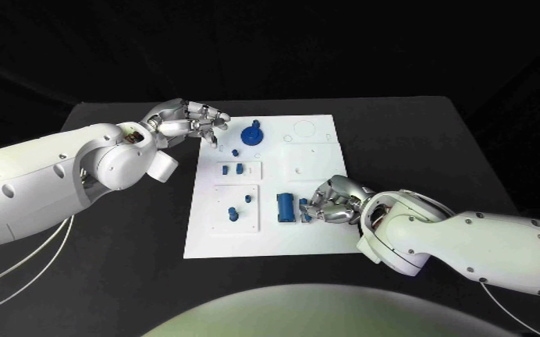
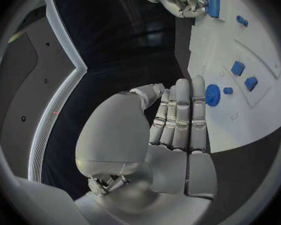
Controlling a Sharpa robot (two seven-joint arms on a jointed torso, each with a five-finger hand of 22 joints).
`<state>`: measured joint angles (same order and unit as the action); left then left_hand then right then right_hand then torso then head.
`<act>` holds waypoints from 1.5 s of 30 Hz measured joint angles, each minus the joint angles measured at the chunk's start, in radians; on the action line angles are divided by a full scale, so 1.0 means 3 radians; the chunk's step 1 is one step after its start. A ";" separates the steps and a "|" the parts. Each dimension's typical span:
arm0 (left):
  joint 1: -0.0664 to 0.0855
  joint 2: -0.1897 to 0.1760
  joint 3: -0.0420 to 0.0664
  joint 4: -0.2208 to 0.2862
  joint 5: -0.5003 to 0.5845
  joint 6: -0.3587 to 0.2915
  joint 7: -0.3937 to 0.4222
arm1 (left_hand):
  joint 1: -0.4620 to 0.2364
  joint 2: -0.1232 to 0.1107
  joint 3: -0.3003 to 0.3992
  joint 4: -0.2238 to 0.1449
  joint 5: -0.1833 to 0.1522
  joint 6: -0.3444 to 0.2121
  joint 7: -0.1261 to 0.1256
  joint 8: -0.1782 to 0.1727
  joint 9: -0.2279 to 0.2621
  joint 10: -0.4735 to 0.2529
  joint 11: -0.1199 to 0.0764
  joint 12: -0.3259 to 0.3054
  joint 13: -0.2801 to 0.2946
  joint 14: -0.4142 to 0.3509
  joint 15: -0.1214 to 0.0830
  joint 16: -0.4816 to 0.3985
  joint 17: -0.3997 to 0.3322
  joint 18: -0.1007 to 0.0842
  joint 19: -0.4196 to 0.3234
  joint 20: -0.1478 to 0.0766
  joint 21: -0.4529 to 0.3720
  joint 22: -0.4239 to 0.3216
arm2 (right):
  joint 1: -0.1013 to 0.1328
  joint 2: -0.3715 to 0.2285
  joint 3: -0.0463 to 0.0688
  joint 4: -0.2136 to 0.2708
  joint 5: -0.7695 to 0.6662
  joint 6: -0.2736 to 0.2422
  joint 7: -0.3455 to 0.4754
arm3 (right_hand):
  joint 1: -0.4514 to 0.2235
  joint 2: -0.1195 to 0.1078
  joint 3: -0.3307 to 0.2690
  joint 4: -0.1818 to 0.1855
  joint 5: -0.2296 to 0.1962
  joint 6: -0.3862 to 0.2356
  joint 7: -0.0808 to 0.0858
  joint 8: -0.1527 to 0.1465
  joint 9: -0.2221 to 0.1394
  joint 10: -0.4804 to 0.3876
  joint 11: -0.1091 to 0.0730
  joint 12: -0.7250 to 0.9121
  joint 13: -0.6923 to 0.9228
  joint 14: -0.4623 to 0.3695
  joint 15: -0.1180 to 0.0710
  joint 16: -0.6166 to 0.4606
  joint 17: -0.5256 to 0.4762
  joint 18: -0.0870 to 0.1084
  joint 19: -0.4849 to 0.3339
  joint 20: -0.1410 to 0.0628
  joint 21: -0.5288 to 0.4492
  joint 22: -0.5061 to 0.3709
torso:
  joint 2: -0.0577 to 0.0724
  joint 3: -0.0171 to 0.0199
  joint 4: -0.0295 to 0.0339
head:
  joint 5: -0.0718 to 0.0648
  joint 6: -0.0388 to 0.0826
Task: Assemble the parts on the task board
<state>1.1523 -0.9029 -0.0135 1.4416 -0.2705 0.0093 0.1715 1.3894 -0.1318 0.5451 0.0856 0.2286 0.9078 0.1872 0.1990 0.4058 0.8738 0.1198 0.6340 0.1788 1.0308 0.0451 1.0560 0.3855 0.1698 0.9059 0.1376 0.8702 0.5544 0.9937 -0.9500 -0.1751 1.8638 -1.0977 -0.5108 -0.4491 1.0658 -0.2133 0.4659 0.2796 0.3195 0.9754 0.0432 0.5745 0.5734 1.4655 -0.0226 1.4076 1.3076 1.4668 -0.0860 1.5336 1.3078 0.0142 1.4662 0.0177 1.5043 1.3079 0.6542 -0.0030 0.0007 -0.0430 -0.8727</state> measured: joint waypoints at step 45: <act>0.0000 0.0000 0.0000 -0.0010 -0.0010 0.0005 -0.0012 | 0.0000 0.0000 0.0000 0.0000 0.0000 0.0000 0.0000 0.0000 0.0002 0.0001 0.0000 0.0000 -0.0004 0.0000 0.0000 0.0000 0.0001 0.0000 0.0000 0.0000 0.0000 0.0000 | -0.0002 -0.0207 -0.0002 0.0061 0.0008 0.0258 0.0397 | -0.0170 -0.0065 -0.0307 0.0016 0.0000 0.0000 0.0000 0.0000 0.0013 0.0000 0.0001 0.0012 -0.0001 0.0000 0.0000 0.0014 -0.0001 0.0000 0.0000 0.0000 0.0027 -0.0002 | -0.0001 0.0001 0.0003 | 0.0003 0.0000</act>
<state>1.1522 -0.9028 -0.0135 1.4387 -0.2736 0.0107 0.1679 1.3894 -0.1318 0.5451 0.0856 0.2286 0.9078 0.1872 0.1990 0.4064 0.8739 0.1198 0.6340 0.1777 1.0308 0.0451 1.0560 0.3859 0.1699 0.9059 0.1376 0.8702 0.5544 0.9932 -1.0120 -0.1756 1.8820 -1.0955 -0.4333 -0.3301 1.0148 -0.2327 0.3740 0.2843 0.3195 0.9753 0.0430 0.5745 0.5774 1.4657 -0.0224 1.4113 1.3073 1.4667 -0.0859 1.5377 1.3074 0.0142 1.4662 0.0178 1.5123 1.3074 0.6540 -0.0028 0.0015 -0.0422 -0.8727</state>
